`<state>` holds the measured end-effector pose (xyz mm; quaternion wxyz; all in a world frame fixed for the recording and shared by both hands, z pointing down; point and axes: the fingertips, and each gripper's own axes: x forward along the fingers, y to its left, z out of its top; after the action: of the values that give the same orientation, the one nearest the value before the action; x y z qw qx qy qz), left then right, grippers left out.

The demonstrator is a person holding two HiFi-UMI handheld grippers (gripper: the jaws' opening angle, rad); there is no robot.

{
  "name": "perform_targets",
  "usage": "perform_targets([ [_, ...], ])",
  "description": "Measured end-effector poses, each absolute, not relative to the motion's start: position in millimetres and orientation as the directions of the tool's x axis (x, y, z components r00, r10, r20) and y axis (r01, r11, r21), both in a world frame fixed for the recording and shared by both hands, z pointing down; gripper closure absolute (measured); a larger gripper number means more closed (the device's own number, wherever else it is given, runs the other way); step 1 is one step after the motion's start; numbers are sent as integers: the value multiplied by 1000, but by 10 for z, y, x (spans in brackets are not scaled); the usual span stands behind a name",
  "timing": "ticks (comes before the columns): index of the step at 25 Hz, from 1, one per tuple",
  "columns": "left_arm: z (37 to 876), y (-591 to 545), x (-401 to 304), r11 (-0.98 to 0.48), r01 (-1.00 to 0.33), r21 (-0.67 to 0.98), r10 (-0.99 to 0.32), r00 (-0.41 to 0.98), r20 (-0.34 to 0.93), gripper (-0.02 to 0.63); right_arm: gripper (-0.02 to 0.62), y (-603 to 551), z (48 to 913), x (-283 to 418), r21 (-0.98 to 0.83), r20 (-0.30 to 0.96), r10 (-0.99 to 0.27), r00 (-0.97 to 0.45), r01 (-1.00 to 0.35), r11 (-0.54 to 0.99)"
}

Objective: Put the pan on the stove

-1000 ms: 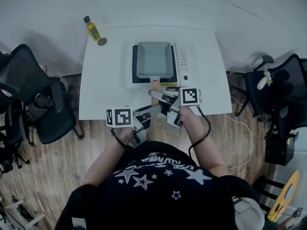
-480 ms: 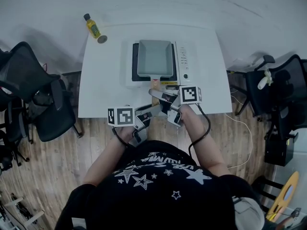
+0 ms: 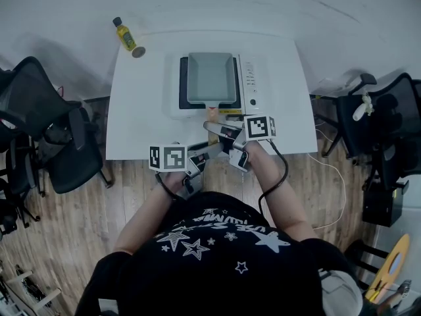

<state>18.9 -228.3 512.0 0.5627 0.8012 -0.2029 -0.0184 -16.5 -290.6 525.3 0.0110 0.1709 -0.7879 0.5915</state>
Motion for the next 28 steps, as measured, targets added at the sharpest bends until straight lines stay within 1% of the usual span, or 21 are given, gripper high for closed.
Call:
perform_targets([
  [11,5236,-2258,215,-296,-349,889,-328,911,249,451,430,-2911,5341,-146,-921,244,-264,-933,-308,238],
  [18,5228,-2252,221,-288,-343,894,-328,912,245,451,430,-2923,5334,-126,-924,232,-289,-929,-304,234],
  [22,5190,-2243,228,-282,-316,906,-332,918,216,451,430,-2927,5310,-128,-932,211,-303,-929,-285,226],
  [28,5173,-2234,208,-274,-289,917,-351,918,184,451,406,-2937,5288,-137,-934,188,-324,-927,-271,234],
])
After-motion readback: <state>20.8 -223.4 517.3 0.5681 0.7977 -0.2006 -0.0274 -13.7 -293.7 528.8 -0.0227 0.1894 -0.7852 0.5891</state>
